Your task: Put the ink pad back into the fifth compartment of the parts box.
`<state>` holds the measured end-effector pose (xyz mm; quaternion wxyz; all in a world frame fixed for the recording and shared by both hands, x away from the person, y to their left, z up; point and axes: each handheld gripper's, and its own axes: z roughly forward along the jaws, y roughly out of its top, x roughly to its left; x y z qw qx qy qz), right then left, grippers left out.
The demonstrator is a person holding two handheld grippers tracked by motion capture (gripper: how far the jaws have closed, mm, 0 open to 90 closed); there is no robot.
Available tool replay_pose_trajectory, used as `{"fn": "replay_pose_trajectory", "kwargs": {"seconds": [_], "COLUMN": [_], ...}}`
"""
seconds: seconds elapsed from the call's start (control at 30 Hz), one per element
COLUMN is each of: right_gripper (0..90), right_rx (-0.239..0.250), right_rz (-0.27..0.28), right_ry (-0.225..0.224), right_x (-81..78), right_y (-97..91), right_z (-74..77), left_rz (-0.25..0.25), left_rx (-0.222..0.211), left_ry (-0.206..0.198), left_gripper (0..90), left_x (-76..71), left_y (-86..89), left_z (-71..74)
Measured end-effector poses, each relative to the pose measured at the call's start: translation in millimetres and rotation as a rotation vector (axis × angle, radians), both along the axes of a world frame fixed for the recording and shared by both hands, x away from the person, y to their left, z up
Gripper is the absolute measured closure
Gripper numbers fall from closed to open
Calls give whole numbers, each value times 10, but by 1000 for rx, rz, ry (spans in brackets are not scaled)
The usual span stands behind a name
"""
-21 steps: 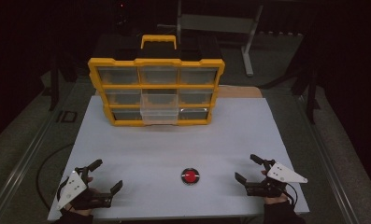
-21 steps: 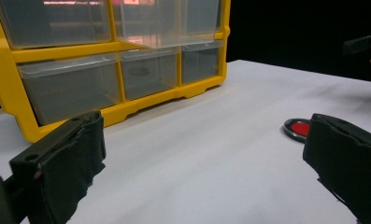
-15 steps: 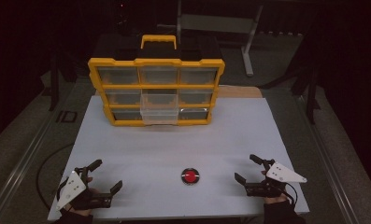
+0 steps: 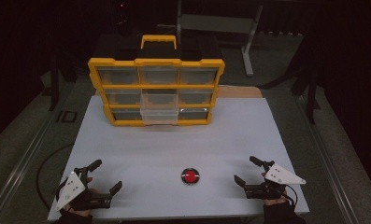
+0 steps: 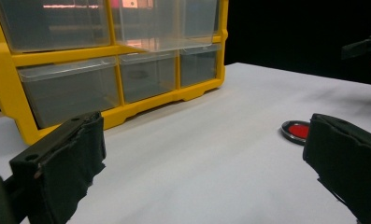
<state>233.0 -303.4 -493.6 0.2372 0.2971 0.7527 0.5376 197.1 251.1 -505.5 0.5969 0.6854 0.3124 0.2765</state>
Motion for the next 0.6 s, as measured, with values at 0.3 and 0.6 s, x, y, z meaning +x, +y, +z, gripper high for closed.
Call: {"fn": "replay_pose_trajectory", "kwargs": {"seconds": [0.3, 0.6], "right_gripper": [80, 80], "right_rx": [-1, -10], "right_rz": [-11, -16], "right_ry": [19, 24], "right_x": [-2, -28], "right_y": [11, 24], "right_z": [19, 131], "left_rz": [5, 2], "left_rx": [2, 1], "left_ry": [-3, -6], "left_gripper": [2, 2], "left_x": [-4, -1], "left_y": [-1, -1], "left_z": [2, 2]}}
